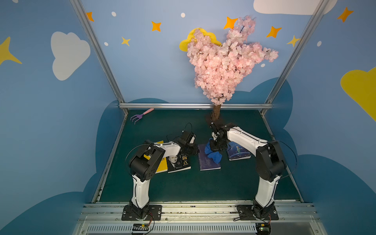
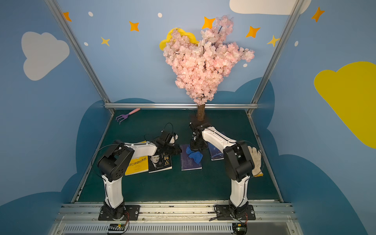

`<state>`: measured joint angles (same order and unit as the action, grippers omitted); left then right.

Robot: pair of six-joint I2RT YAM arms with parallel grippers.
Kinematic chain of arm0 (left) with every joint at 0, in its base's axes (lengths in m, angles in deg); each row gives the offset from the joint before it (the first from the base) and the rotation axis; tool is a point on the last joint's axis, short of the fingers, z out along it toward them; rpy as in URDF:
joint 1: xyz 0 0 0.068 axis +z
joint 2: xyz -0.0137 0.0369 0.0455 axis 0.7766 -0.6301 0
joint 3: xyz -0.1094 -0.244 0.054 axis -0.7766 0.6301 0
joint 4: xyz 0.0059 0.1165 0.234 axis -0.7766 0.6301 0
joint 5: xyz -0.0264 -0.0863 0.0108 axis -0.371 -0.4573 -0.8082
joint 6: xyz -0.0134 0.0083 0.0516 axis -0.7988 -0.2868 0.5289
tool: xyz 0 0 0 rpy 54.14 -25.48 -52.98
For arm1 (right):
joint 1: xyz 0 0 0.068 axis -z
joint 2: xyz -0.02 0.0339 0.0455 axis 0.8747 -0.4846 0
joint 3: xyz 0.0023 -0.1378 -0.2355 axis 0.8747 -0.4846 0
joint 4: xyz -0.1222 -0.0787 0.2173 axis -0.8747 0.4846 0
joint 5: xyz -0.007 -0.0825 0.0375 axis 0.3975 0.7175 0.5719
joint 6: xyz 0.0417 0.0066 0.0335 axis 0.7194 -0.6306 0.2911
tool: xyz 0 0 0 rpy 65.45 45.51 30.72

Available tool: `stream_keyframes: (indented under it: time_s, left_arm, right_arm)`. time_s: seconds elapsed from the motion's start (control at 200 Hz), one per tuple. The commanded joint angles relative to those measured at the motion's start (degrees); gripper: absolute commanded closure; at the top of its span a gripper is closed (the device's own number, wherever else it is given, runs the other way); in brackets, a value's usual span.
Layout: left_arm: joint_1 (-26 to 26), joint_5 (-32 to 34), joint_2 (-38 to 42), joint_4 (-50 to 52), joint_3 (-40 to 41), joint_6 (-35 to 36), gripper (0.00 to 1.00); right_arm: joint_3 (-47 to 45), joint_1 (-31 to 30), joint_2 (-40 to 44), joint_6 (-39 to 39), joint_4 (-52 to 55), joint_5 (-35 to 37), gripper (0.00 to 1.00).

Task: Wipe the cover of the book
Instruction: Wipe the dirt from the cover of the book.

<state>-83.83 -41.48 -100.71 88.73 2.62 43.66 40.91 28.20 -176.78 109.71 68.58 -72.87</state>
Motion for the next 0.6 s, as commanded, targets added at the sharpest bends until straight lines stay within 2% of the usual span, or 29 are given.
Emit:
stream_keyframes:
  time_s: [0.0,0.21,0.36,0.456,0.591]
  left_arm:
    - [0.0,0.5,-1.9,4.1,0.3,0.7,0.79]
    - [0.1,-0.2,-1.8,3.4,0.6,0.3,0.79]
    - [0.1,-0.9,-2.3,3.2,0.4,0.1,0.79]
    - [0.1,-0.7,-2.5,3.3,0.3,0.2,0.79]
    - [0.3,-0.7,-2.8,3.5,0.2,0.2,0.79]
  right_arm:
    - [-0.3,-0.2,-5.4,1.3,-1.0,-2.2,1.00]
    - [3.8,1.5,-10.7,2.3,-1.4,-0.5,1.00]
    - [5.9,1.2,-12.6,1.8,1.4,3.6,1.00]
    - [0.7,-0.4,-10.0,2.3,0.4,4.9,1.00]
    - [-12.5,-3.9,-2.1,5.6,-5.1,5.6,1.00]
